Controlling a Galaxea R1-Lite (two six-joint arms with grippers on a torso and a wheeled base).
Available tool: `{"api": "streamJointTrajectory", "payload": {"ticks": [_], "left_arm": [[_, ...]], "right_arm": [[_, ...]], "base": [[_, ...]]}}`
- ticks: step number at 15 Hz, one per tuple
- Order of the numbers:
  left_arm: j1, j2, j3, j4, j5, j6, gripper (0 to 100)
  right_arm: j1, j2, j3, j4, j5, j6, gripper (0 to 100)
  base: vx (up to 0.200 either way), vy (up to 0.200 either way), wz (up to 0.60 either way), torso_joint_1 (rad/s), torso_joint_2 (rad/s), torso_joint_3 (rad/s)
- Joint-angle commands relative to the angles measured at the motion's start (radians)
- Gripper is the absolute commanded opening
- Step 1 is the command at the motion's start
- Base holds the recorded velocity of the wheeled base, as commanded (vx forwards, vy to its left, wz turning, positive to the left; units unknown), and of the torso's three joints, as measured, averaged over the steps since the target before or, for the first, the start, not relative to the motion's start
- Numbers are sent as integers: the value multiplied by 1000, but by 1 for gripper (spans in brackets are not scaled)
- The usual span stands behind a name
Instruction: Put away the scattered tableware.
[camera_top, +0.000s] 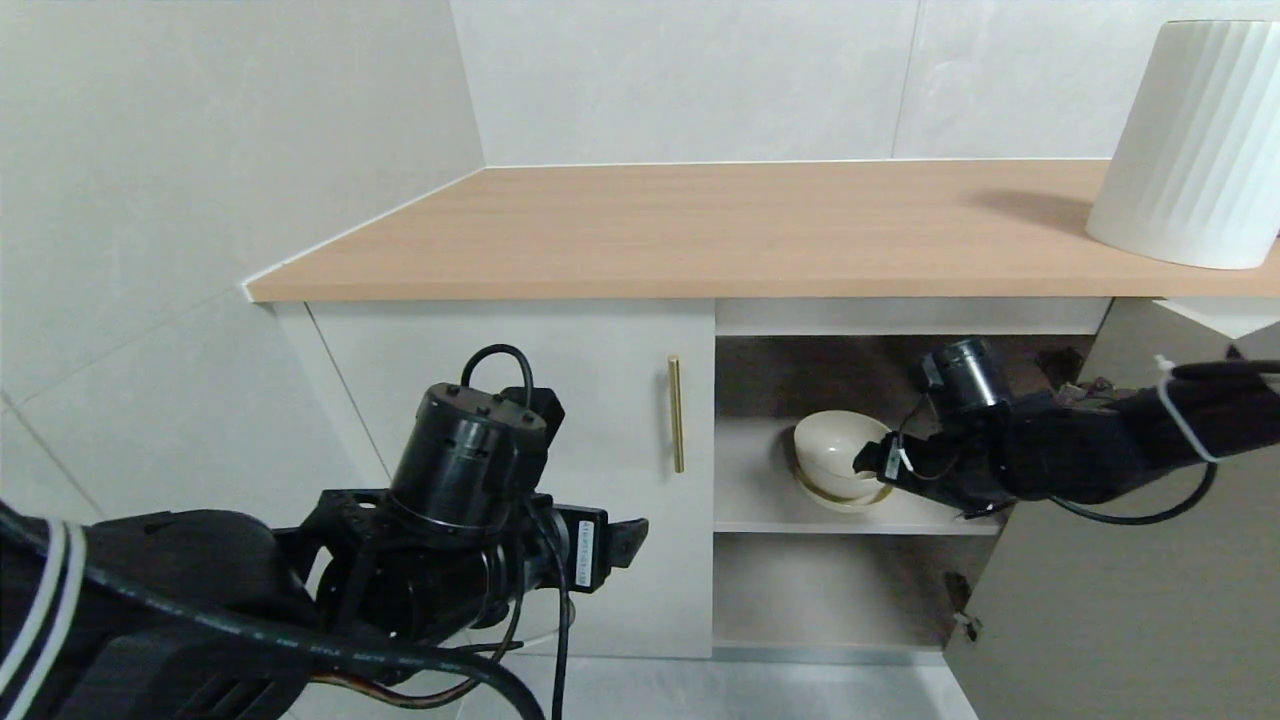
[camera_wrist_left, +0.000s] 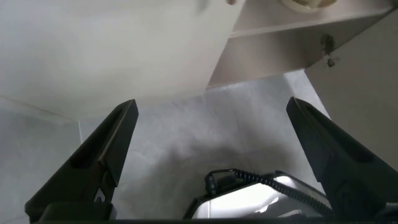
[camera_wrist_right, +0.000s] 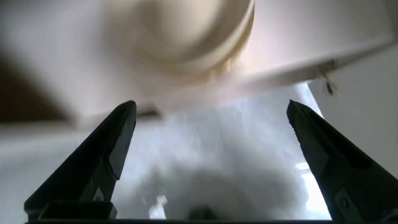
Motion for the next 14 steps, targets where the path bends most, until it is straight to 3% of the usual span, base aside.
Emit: {"api": "streamJointTrajectory", "payload": {"ticks": [1, 4, 6, 9, 14], "left_arm": [[18, -98, 72, -1, -2, -6, 100], [34, -164, 137, -1, -4, -12, 100], [65, -232, 210, -3, -10, -9, 100], [65, -302, 279, 0, -19, -7, 100], [65, -282, 278, -1, -70, -9, 100]], "right_arm": [[78, -319, 259, 12, 21, -56, 100], [98, -493, 434, 22, 22, -113, 100], [113, -565, 459, 62, 24, -118, 100], [161, -611, 457, 114, 14, -115, 100], [183, -632, 469, 117, 11, -116, 100]], "base": [[0, 0, 0, 0, 0, 0], [0, 0, 0, 0, 0, 0], [0, 0, 0, 0, 0, 0], [0, 0, 0, 0, 0, 0], [-200, 0, 0, 0, 3, 6]]}}
